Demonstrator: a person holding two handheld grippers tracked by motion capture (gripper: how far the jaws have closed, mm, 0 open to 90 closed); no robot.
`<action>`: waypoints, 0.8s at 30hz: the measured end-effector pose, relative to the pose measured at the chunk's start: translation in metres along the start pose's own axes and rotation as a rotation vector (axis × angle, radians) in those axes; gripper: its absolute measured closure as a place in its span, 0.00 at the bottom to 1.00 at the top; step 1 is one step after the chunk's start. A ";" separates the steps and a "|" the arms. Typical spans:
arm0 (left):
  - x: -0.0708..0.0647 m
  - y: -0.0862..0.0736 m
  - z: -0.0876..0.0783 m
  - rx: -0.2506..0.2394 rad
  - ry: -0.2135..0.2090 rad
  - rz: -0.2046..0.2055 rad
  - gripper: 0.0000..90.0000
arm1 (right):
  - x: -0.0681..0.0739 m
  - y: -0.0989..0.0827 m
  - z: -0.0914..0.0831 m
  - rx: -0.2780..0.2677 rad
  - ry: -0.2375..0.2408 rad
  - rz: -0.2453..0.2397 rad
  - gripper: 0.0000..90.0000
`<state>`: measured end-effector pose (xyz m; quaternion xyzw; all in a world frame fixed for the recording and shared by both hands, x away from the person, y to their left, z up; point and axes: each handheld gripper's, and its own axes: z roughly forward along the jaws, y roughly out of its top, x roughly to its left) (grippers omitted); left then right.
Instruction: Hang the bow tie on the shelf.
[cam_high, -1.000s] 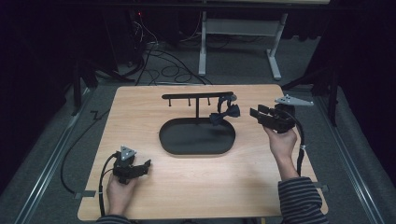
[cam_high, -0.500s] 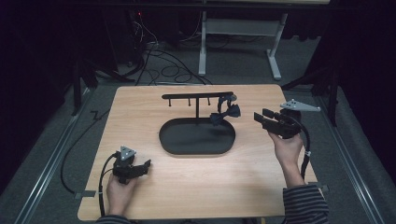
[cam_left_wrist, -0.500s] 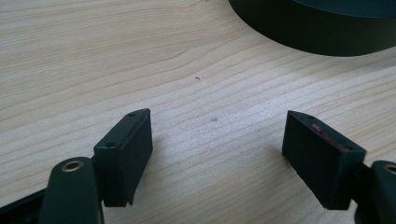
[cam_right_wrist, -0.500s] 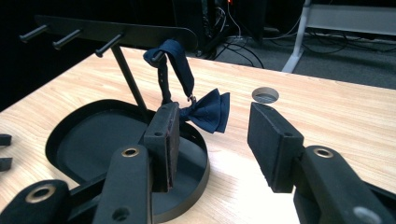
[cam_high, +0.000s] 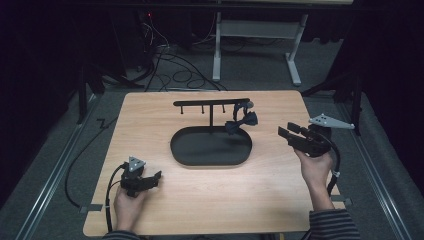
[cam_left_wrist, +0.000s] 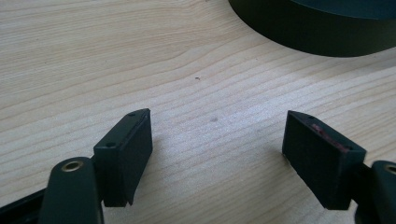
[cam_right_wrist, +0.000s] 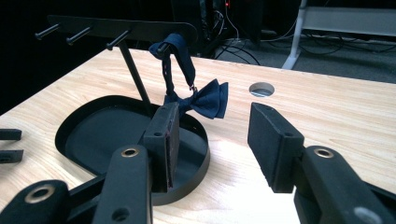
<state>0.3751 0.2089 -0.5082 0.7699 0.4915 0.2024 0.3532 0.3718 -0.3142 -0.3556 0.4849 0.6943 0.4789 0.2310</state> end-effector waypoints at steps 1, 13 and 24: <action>0.000 0.000 0.000 0.000 0.000 0.000 0.28 | 0.000 -0.001 -0.002 -0.002 0.001 0.005 0.61; 0.000 0.000 0.000 0.000 0.000 0.000 0.28 | 0.000 -0.016 -0.015 -0.008 0.009 0.016 0.61; 0.000 0.000 0.000 0.000 0.001 0.001 0.28 | 0.001 -0.030 -0.021 0.007 0.019 0.026 0.61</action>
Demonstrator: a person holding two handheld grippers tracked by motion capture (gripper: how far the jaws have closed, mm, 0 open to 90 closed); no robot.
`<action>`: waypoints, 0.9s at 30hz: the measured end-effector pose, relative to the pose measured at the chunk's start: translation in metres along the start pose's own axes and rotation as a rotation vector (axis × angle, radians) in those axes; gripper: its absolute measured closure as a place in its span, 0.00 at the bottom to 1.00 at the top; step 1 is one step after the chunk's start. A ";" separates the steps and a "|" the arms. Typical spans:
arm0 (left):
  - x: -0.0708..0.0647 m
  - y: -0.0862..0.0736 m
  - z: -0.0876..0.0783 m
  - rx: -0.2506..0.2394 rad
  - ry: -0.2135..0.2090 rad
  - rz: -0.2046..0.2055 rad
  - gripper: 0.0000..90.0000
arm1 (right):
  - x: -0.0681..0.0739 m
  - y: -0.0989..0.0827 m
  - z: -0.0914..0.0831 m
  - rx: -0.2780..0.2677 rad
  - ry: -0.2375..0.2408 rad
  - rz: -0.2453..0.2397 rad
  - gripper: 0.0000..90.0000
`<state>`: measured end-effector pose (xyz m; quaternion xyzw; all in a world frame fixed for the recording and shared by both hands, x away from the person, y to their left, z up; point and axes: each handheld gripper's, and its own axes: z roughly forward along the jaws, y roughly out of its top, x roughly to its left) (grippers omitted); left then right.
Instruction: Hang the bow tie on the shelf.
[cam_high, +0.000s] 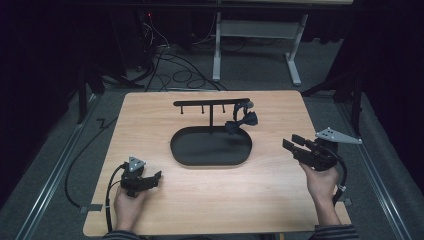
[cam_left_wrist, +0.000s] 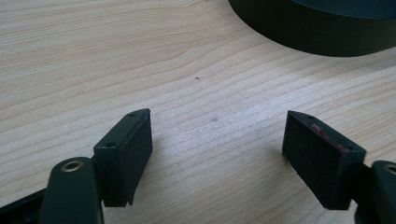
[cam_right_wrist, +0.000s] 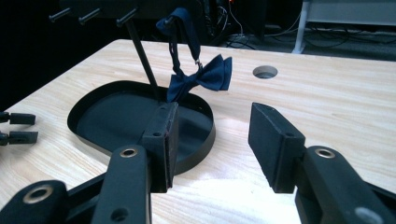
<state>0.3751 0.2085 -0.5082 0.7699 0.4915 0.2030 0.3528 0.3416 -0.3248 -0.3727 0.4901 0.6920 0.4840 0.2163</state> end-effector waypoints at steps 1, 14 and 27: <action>0.000 0.000 0.000 0.002 0.001 0.001 0.28 | 0.000 -0.001 0.000 -0.002 0.002 0.003 0.61; 0.000 0.000 0.000 0.002 0.002 0.002 0.28 | 0.001 -0.017 -0.002 0.005 0.021 0.022 0.61; 0.000 0.000 0.000 0.002 0.002 0.002 0.28 | 0.003 -0.032 0.002 0.013 0.045 0.046 0.61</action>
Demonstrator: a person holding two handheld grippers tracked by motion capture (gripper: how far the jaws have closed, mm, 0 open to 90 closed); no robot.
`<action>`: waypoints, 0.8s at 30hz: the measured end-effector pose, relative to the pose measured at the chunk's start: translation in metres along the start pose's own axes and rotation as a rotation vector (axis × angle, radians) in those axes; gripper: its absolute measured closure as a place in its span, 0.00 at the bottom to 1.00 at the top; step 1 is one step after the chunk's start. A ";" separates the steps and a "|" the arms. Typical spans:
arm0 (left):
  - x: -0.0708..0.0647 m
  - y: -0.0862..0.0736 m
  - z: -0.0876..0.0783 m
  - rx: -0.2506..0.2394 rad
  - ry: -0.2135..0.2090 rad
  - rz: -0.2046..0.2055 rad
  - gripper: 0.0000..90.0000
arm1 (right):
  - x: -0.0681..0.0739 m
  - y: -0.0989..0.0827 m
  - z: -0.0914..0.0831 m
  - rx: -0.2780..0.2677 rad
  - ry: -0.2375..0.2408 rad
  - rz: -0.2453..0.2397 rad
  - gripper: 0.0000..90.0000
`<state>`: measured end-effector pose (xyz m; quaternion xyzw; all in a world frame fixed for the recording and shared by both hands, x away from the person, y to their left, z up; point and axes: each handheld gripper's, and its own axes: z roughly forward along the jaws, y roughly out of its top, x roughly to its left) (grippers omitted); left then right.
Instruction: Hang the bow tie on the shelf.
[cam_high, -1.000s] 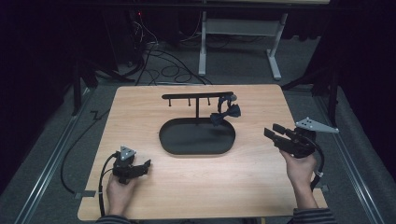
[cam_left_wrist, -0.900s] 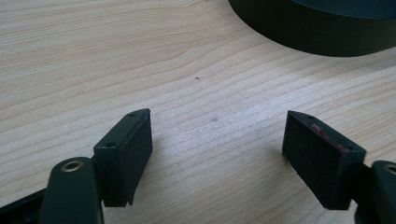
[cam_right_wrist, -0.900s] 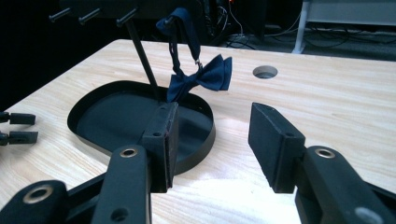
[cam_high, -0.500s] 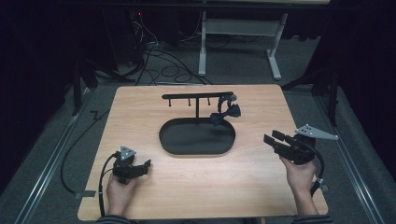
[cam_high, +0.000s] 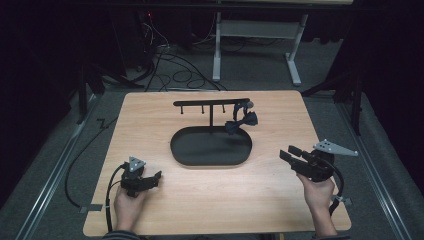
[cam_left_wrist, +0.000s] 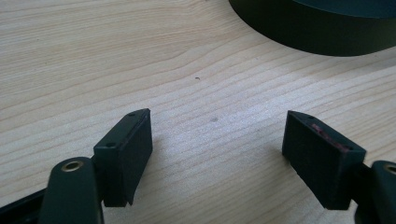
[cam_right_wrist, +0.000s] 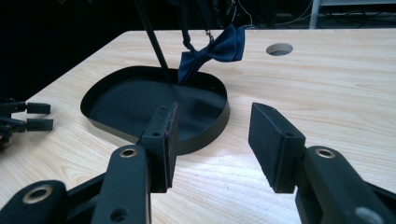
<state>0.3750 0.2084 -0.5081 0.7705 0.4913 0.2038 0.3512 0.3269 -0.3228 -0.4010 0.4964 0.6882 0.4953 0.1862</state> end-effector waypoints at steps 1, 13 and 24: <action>0.000 0.000 0.000 0.000 0.000 0.000 0.28 | 0.000 -0.001 0.001 0.002 0.000 0.000 0.61; 0.000 0.000 0.000 0.001 -0.001 0.001 0.28 | 0.003 -0.012 0.011 0.014 0.029 0.021 0.61; 0.000 0.000 0.000 0.002 0.000 0.003 0.28 | 0.007 -0.021 0.024 0.041 0.050 0.026 0.61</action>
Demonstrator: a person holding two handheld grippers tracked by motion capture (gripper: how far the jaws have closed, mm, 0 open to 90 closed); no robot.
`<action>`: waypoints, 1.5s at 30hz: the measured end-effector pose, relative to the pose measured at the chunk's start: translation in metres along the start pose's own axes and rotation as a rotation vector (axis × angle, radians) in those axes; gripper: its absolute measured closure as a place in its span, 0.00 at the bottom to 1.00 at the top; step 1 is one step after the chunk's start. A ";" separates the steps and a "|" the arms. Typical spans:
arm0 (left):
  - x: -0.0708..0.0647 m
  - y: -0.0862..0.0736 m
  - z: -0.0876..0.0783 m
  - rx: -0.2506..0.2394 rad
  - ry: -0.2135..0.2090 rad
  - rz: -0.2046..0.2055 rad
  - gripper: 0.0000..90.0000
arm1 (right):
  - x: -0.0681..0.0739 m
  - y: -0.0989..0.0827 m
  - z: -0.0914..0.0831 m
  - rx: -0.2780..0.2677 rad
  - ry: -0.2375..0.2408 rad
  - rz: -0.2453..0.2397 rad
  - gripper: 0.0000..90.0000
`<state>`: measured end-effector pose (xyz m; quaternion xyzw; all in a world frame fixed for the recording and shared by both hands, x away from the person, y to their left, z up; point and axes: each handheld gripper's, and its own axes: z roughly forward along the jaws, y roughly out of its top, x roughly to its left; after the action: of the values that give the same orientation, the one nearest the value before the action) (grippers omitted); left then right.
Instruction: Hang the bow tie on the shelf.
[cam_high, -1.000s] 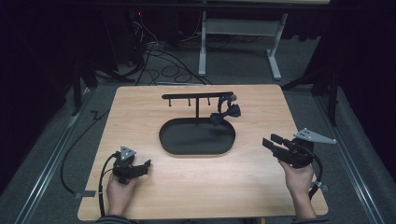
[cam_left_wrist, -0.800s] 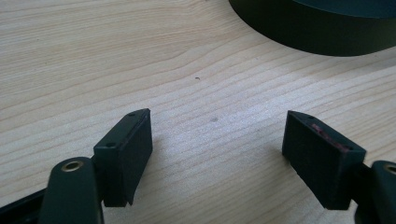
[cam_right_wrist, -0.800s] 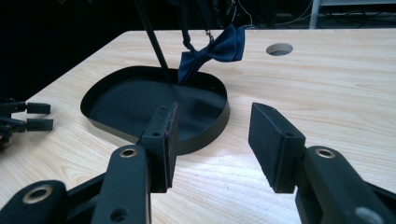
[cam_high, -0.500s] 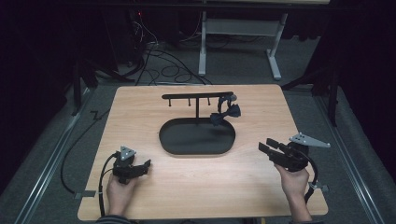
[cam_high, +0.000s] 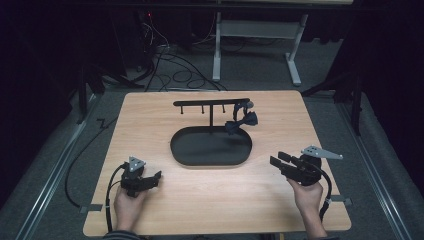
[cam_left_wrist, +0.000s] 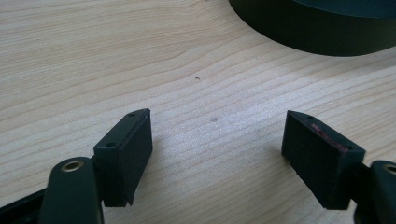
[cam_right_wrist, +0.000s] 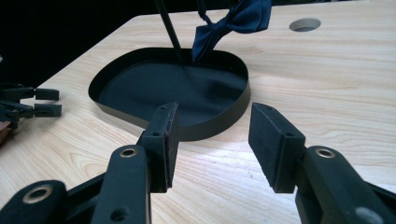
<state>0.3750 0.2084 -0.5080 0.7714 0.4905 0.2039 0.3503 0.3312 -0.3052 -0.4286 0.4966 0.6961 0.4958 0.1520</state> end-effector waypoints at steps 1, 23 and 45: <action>0.000 0.000 0.000 0.000 0.000 0.000 0.28 | 0.000 -0.001 0.001 0.002 0.003 0.006 0.61; 0.000 0.000 0.000 0.000 0.001 0.001 0.28 | 0.006 -0.017 0.022 0.034 0.032 0.014 0.61; 0.000 0.000 0.000 0.000 0.000 0.001 0.28 | 0.011 -0.031 0.048 0.090 0.040 0.008 0.61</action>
<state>0.3750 0.2083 -0.5080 0.7717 0.4902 0.2042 0.3501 0.3430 -0.2700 -0.4742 0.4958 0.7186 0.4742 0.1137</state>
